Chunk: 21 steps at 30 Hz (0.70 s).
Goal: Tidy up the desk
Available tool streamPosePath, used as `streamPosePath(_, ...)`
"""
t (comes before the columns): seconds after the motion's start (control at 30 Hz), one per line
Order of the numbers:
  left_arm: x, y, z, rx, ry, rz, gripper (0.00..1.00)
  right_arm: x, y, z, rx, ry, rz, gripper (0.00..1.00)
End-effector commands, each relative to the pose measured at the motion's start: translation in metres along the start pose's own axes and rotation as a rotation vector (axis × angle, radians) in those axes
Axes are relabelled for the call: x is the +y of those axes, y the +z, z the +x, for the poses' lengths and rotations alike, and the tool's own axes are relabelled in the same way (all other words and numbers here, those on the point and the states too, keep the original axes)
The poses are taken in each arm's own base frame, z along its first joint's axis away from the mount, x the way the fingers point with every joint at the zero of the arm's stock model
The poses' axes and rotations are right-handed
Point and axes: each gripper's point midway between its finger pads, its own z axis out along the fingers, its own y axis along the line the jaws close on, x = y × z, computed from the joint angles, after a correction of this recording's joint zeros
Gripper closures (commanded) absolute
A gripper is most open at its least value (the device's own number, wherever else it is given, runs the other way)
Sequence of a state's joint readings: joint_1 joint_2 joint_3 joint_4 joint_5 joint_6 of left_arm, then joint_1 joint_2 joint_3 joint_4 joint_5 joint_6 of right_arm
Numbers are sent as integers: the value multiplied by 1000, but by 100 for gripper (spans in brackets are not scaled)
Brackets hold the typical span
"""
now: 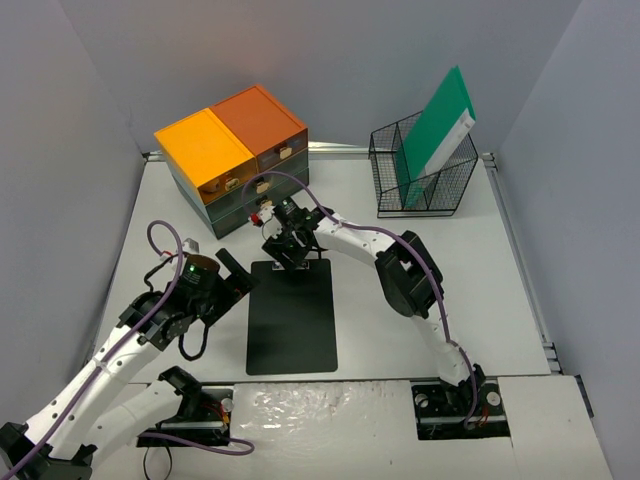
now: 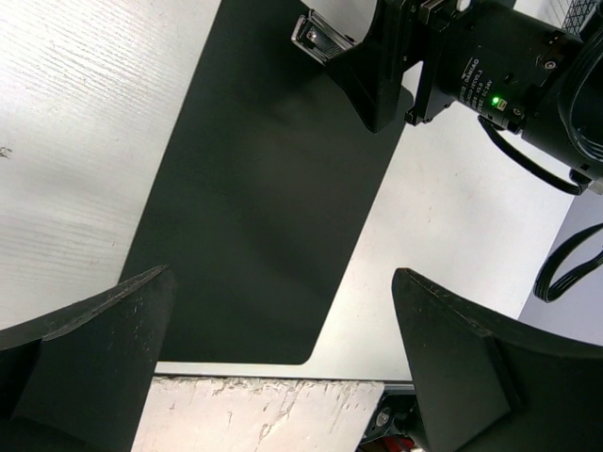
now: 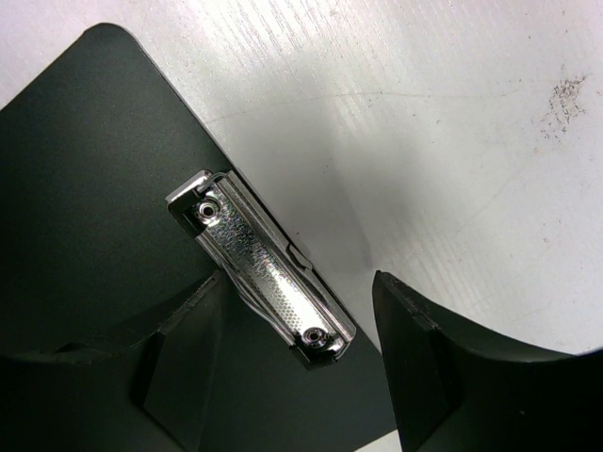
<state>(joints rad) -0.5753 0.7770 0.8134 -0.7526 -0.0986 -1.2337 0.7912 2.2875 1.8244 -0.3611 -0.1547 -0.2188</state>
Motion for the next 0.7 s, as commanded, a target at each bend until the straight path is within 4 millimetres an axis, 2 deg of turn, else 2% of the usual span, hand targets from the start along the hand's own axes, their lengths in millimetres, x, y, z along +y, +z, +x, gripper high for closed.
streamPosePath(0.0, -24, -12, -15, -43, -1, 68, 3, -14, -12, -19, -55, 1, 17, 42)
streamPosePath(0.43, -24, -12, -14, -40, 2, 69, 3, -21, -5, 4, -17, 75, -6, 48)
streamPosePath(0.67, -27, -11, -14, -37, 6, 72, 3, -22, -1, 26, 22, 139, -13, 49)
